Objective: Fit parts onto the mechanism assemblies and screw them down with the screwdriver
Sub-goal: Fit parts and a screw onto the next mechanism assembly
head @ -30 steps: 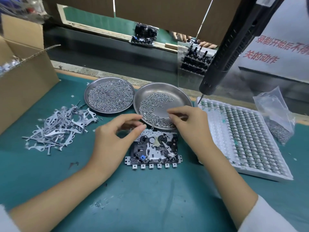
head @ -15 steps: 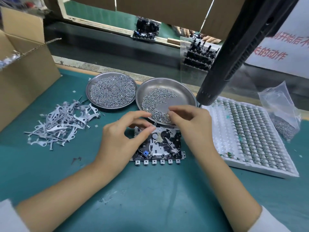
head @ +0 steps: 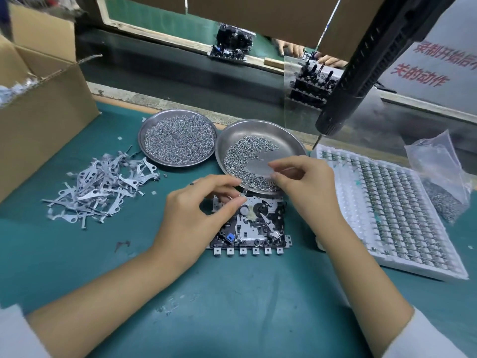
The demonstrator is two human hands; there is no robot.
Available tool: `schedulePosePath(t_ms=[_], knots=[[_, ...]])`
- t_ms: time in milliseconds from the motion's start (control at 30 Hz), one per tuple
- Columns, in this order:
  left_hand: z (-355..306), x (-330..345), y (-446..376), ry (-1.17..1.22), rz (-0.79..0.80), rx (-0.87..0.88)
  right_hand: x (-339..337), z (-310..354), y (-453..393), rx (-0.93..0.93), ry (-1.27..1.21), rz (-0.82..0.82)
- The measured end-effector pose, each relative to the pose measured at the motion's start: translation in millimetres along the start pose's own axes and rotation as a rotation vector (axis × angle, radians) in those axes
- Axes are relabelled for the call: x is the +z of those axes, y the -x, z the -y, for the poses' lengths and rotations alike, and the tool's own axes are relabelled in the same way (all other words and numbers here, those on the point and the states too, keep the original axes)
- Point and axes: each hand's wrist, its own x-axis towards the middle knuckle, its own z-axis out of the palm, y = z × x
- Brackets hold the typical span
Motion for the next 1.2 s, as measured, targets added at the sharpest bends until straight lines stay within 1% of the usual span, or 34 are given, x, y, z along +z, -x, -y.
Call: schedulePosePath(t_ms=[100,133,167,267,333,467,567,733,834,934,1000,1100,1200], knots=[[0,0,0,0.002,-0.003,-0.009,1,2,-3,-0.161,0.252,-0.011],[-1,0,0,0.003,-0.003,-0.012,1,3,-4,-0.187,0.296,0.01],[-1,0,0,0.005,-0.002,-0.016,2,6,-4,-0.175,0.3,0.059],[-1,0,0,0.004,-0.003,-0.018,7,14,-9,-0.116,0.321,0.287],[-1,0,0,0.005,-0.003,-0.024,12,16,-13,-0.107,0.387,0.354],[-1,0,-1,0.006,0.0,-0.028,12,18,-18,-0.081,0.334,0.326],[0,-1,-1,0.007,0.01,-0.027,12,15,-16,-0.083,0.292,0.258],[1,-1,-1,0.008,0.017,-0.029,8,12,-9,0.004,0.048,0.098],[1,-1,-1,0.008,0.014,-0.022,7,11,-5,0.017,0.015,0.081],[1,-1,-1,0.011,0.017,-0.018,3,13,0,0.051,-0.123,0.065],[0,-1,-1,0.016,0.017,-0.015,0,17,7,0.053,-0.285,0.068],[0,-1,-1,0.023,0.015,-0.008,-2,21,21,0.077,-0.544,0.135],[0,-1,0,0.007,0.025,0.014,0,19,34,0.153,-0.674,0.201]])
